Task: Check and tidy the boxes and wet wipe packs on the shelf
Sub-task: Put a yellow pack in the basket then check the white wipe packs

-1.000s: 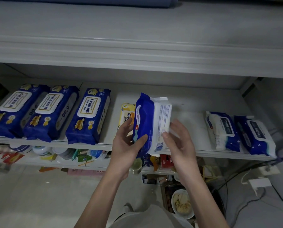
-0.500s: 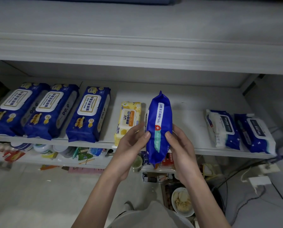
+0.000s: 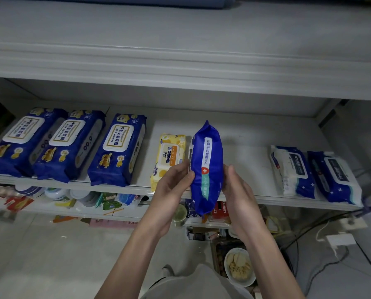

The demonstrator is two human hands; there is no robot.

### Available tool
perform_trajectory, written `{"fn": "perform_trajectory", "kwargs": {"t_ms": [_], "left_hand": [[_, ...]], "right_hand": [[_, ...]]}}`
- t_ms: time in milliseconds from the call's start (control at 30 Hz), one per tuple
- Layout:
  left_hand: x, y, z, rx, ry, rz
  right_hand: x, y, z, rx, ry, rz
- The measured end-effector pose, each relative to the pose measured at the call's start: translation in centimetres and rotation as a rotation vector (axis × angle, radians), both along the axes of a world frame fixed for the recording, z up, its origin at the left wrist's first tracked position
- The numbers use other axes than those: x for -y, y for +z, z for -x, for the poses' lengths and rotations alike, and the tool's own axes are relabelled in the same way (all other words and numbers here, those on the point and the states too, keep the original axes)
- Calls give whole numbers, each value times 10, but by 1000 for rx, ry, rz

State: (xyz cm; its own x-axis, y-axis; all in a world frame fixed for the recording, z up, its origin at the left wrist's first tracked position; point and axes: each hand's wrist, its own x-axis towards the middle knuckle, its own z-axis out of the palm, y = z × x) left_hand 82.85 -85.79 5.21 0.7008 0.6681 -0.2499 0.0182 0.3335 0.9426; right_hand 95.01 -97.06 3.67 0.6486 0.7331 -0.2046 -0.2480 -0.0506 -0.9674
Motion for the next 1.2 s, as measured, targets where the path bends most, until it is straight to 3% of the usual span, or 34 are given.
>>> {"fn": "perform_trajectory", "kwargs": {"t_ms": [133,300,467,767,933,1033,1200], "left_hand": [[-4,1,4,-4,-33,-79],[-8,1,12,107,-86,-122],[-10,2,13,208,-116,-132],[-9,3,10,196,-63,-116],[-1,3,-1,11,85,-134],[3,4,-8,-41,131,-48],[0,7,-6,52,98,-1]], "right_hand": [[-1,4,-2,-29,15,-105],[0,1,-8,-138,18,-346],[2,5,-13,-170,71,-435],[3,14,-15,-91,105,-365],[2,12,-10,6,73,-129],[-7,9,3,-62,-47,-20],[-11,12,-3,-187,-130,-60]]}}
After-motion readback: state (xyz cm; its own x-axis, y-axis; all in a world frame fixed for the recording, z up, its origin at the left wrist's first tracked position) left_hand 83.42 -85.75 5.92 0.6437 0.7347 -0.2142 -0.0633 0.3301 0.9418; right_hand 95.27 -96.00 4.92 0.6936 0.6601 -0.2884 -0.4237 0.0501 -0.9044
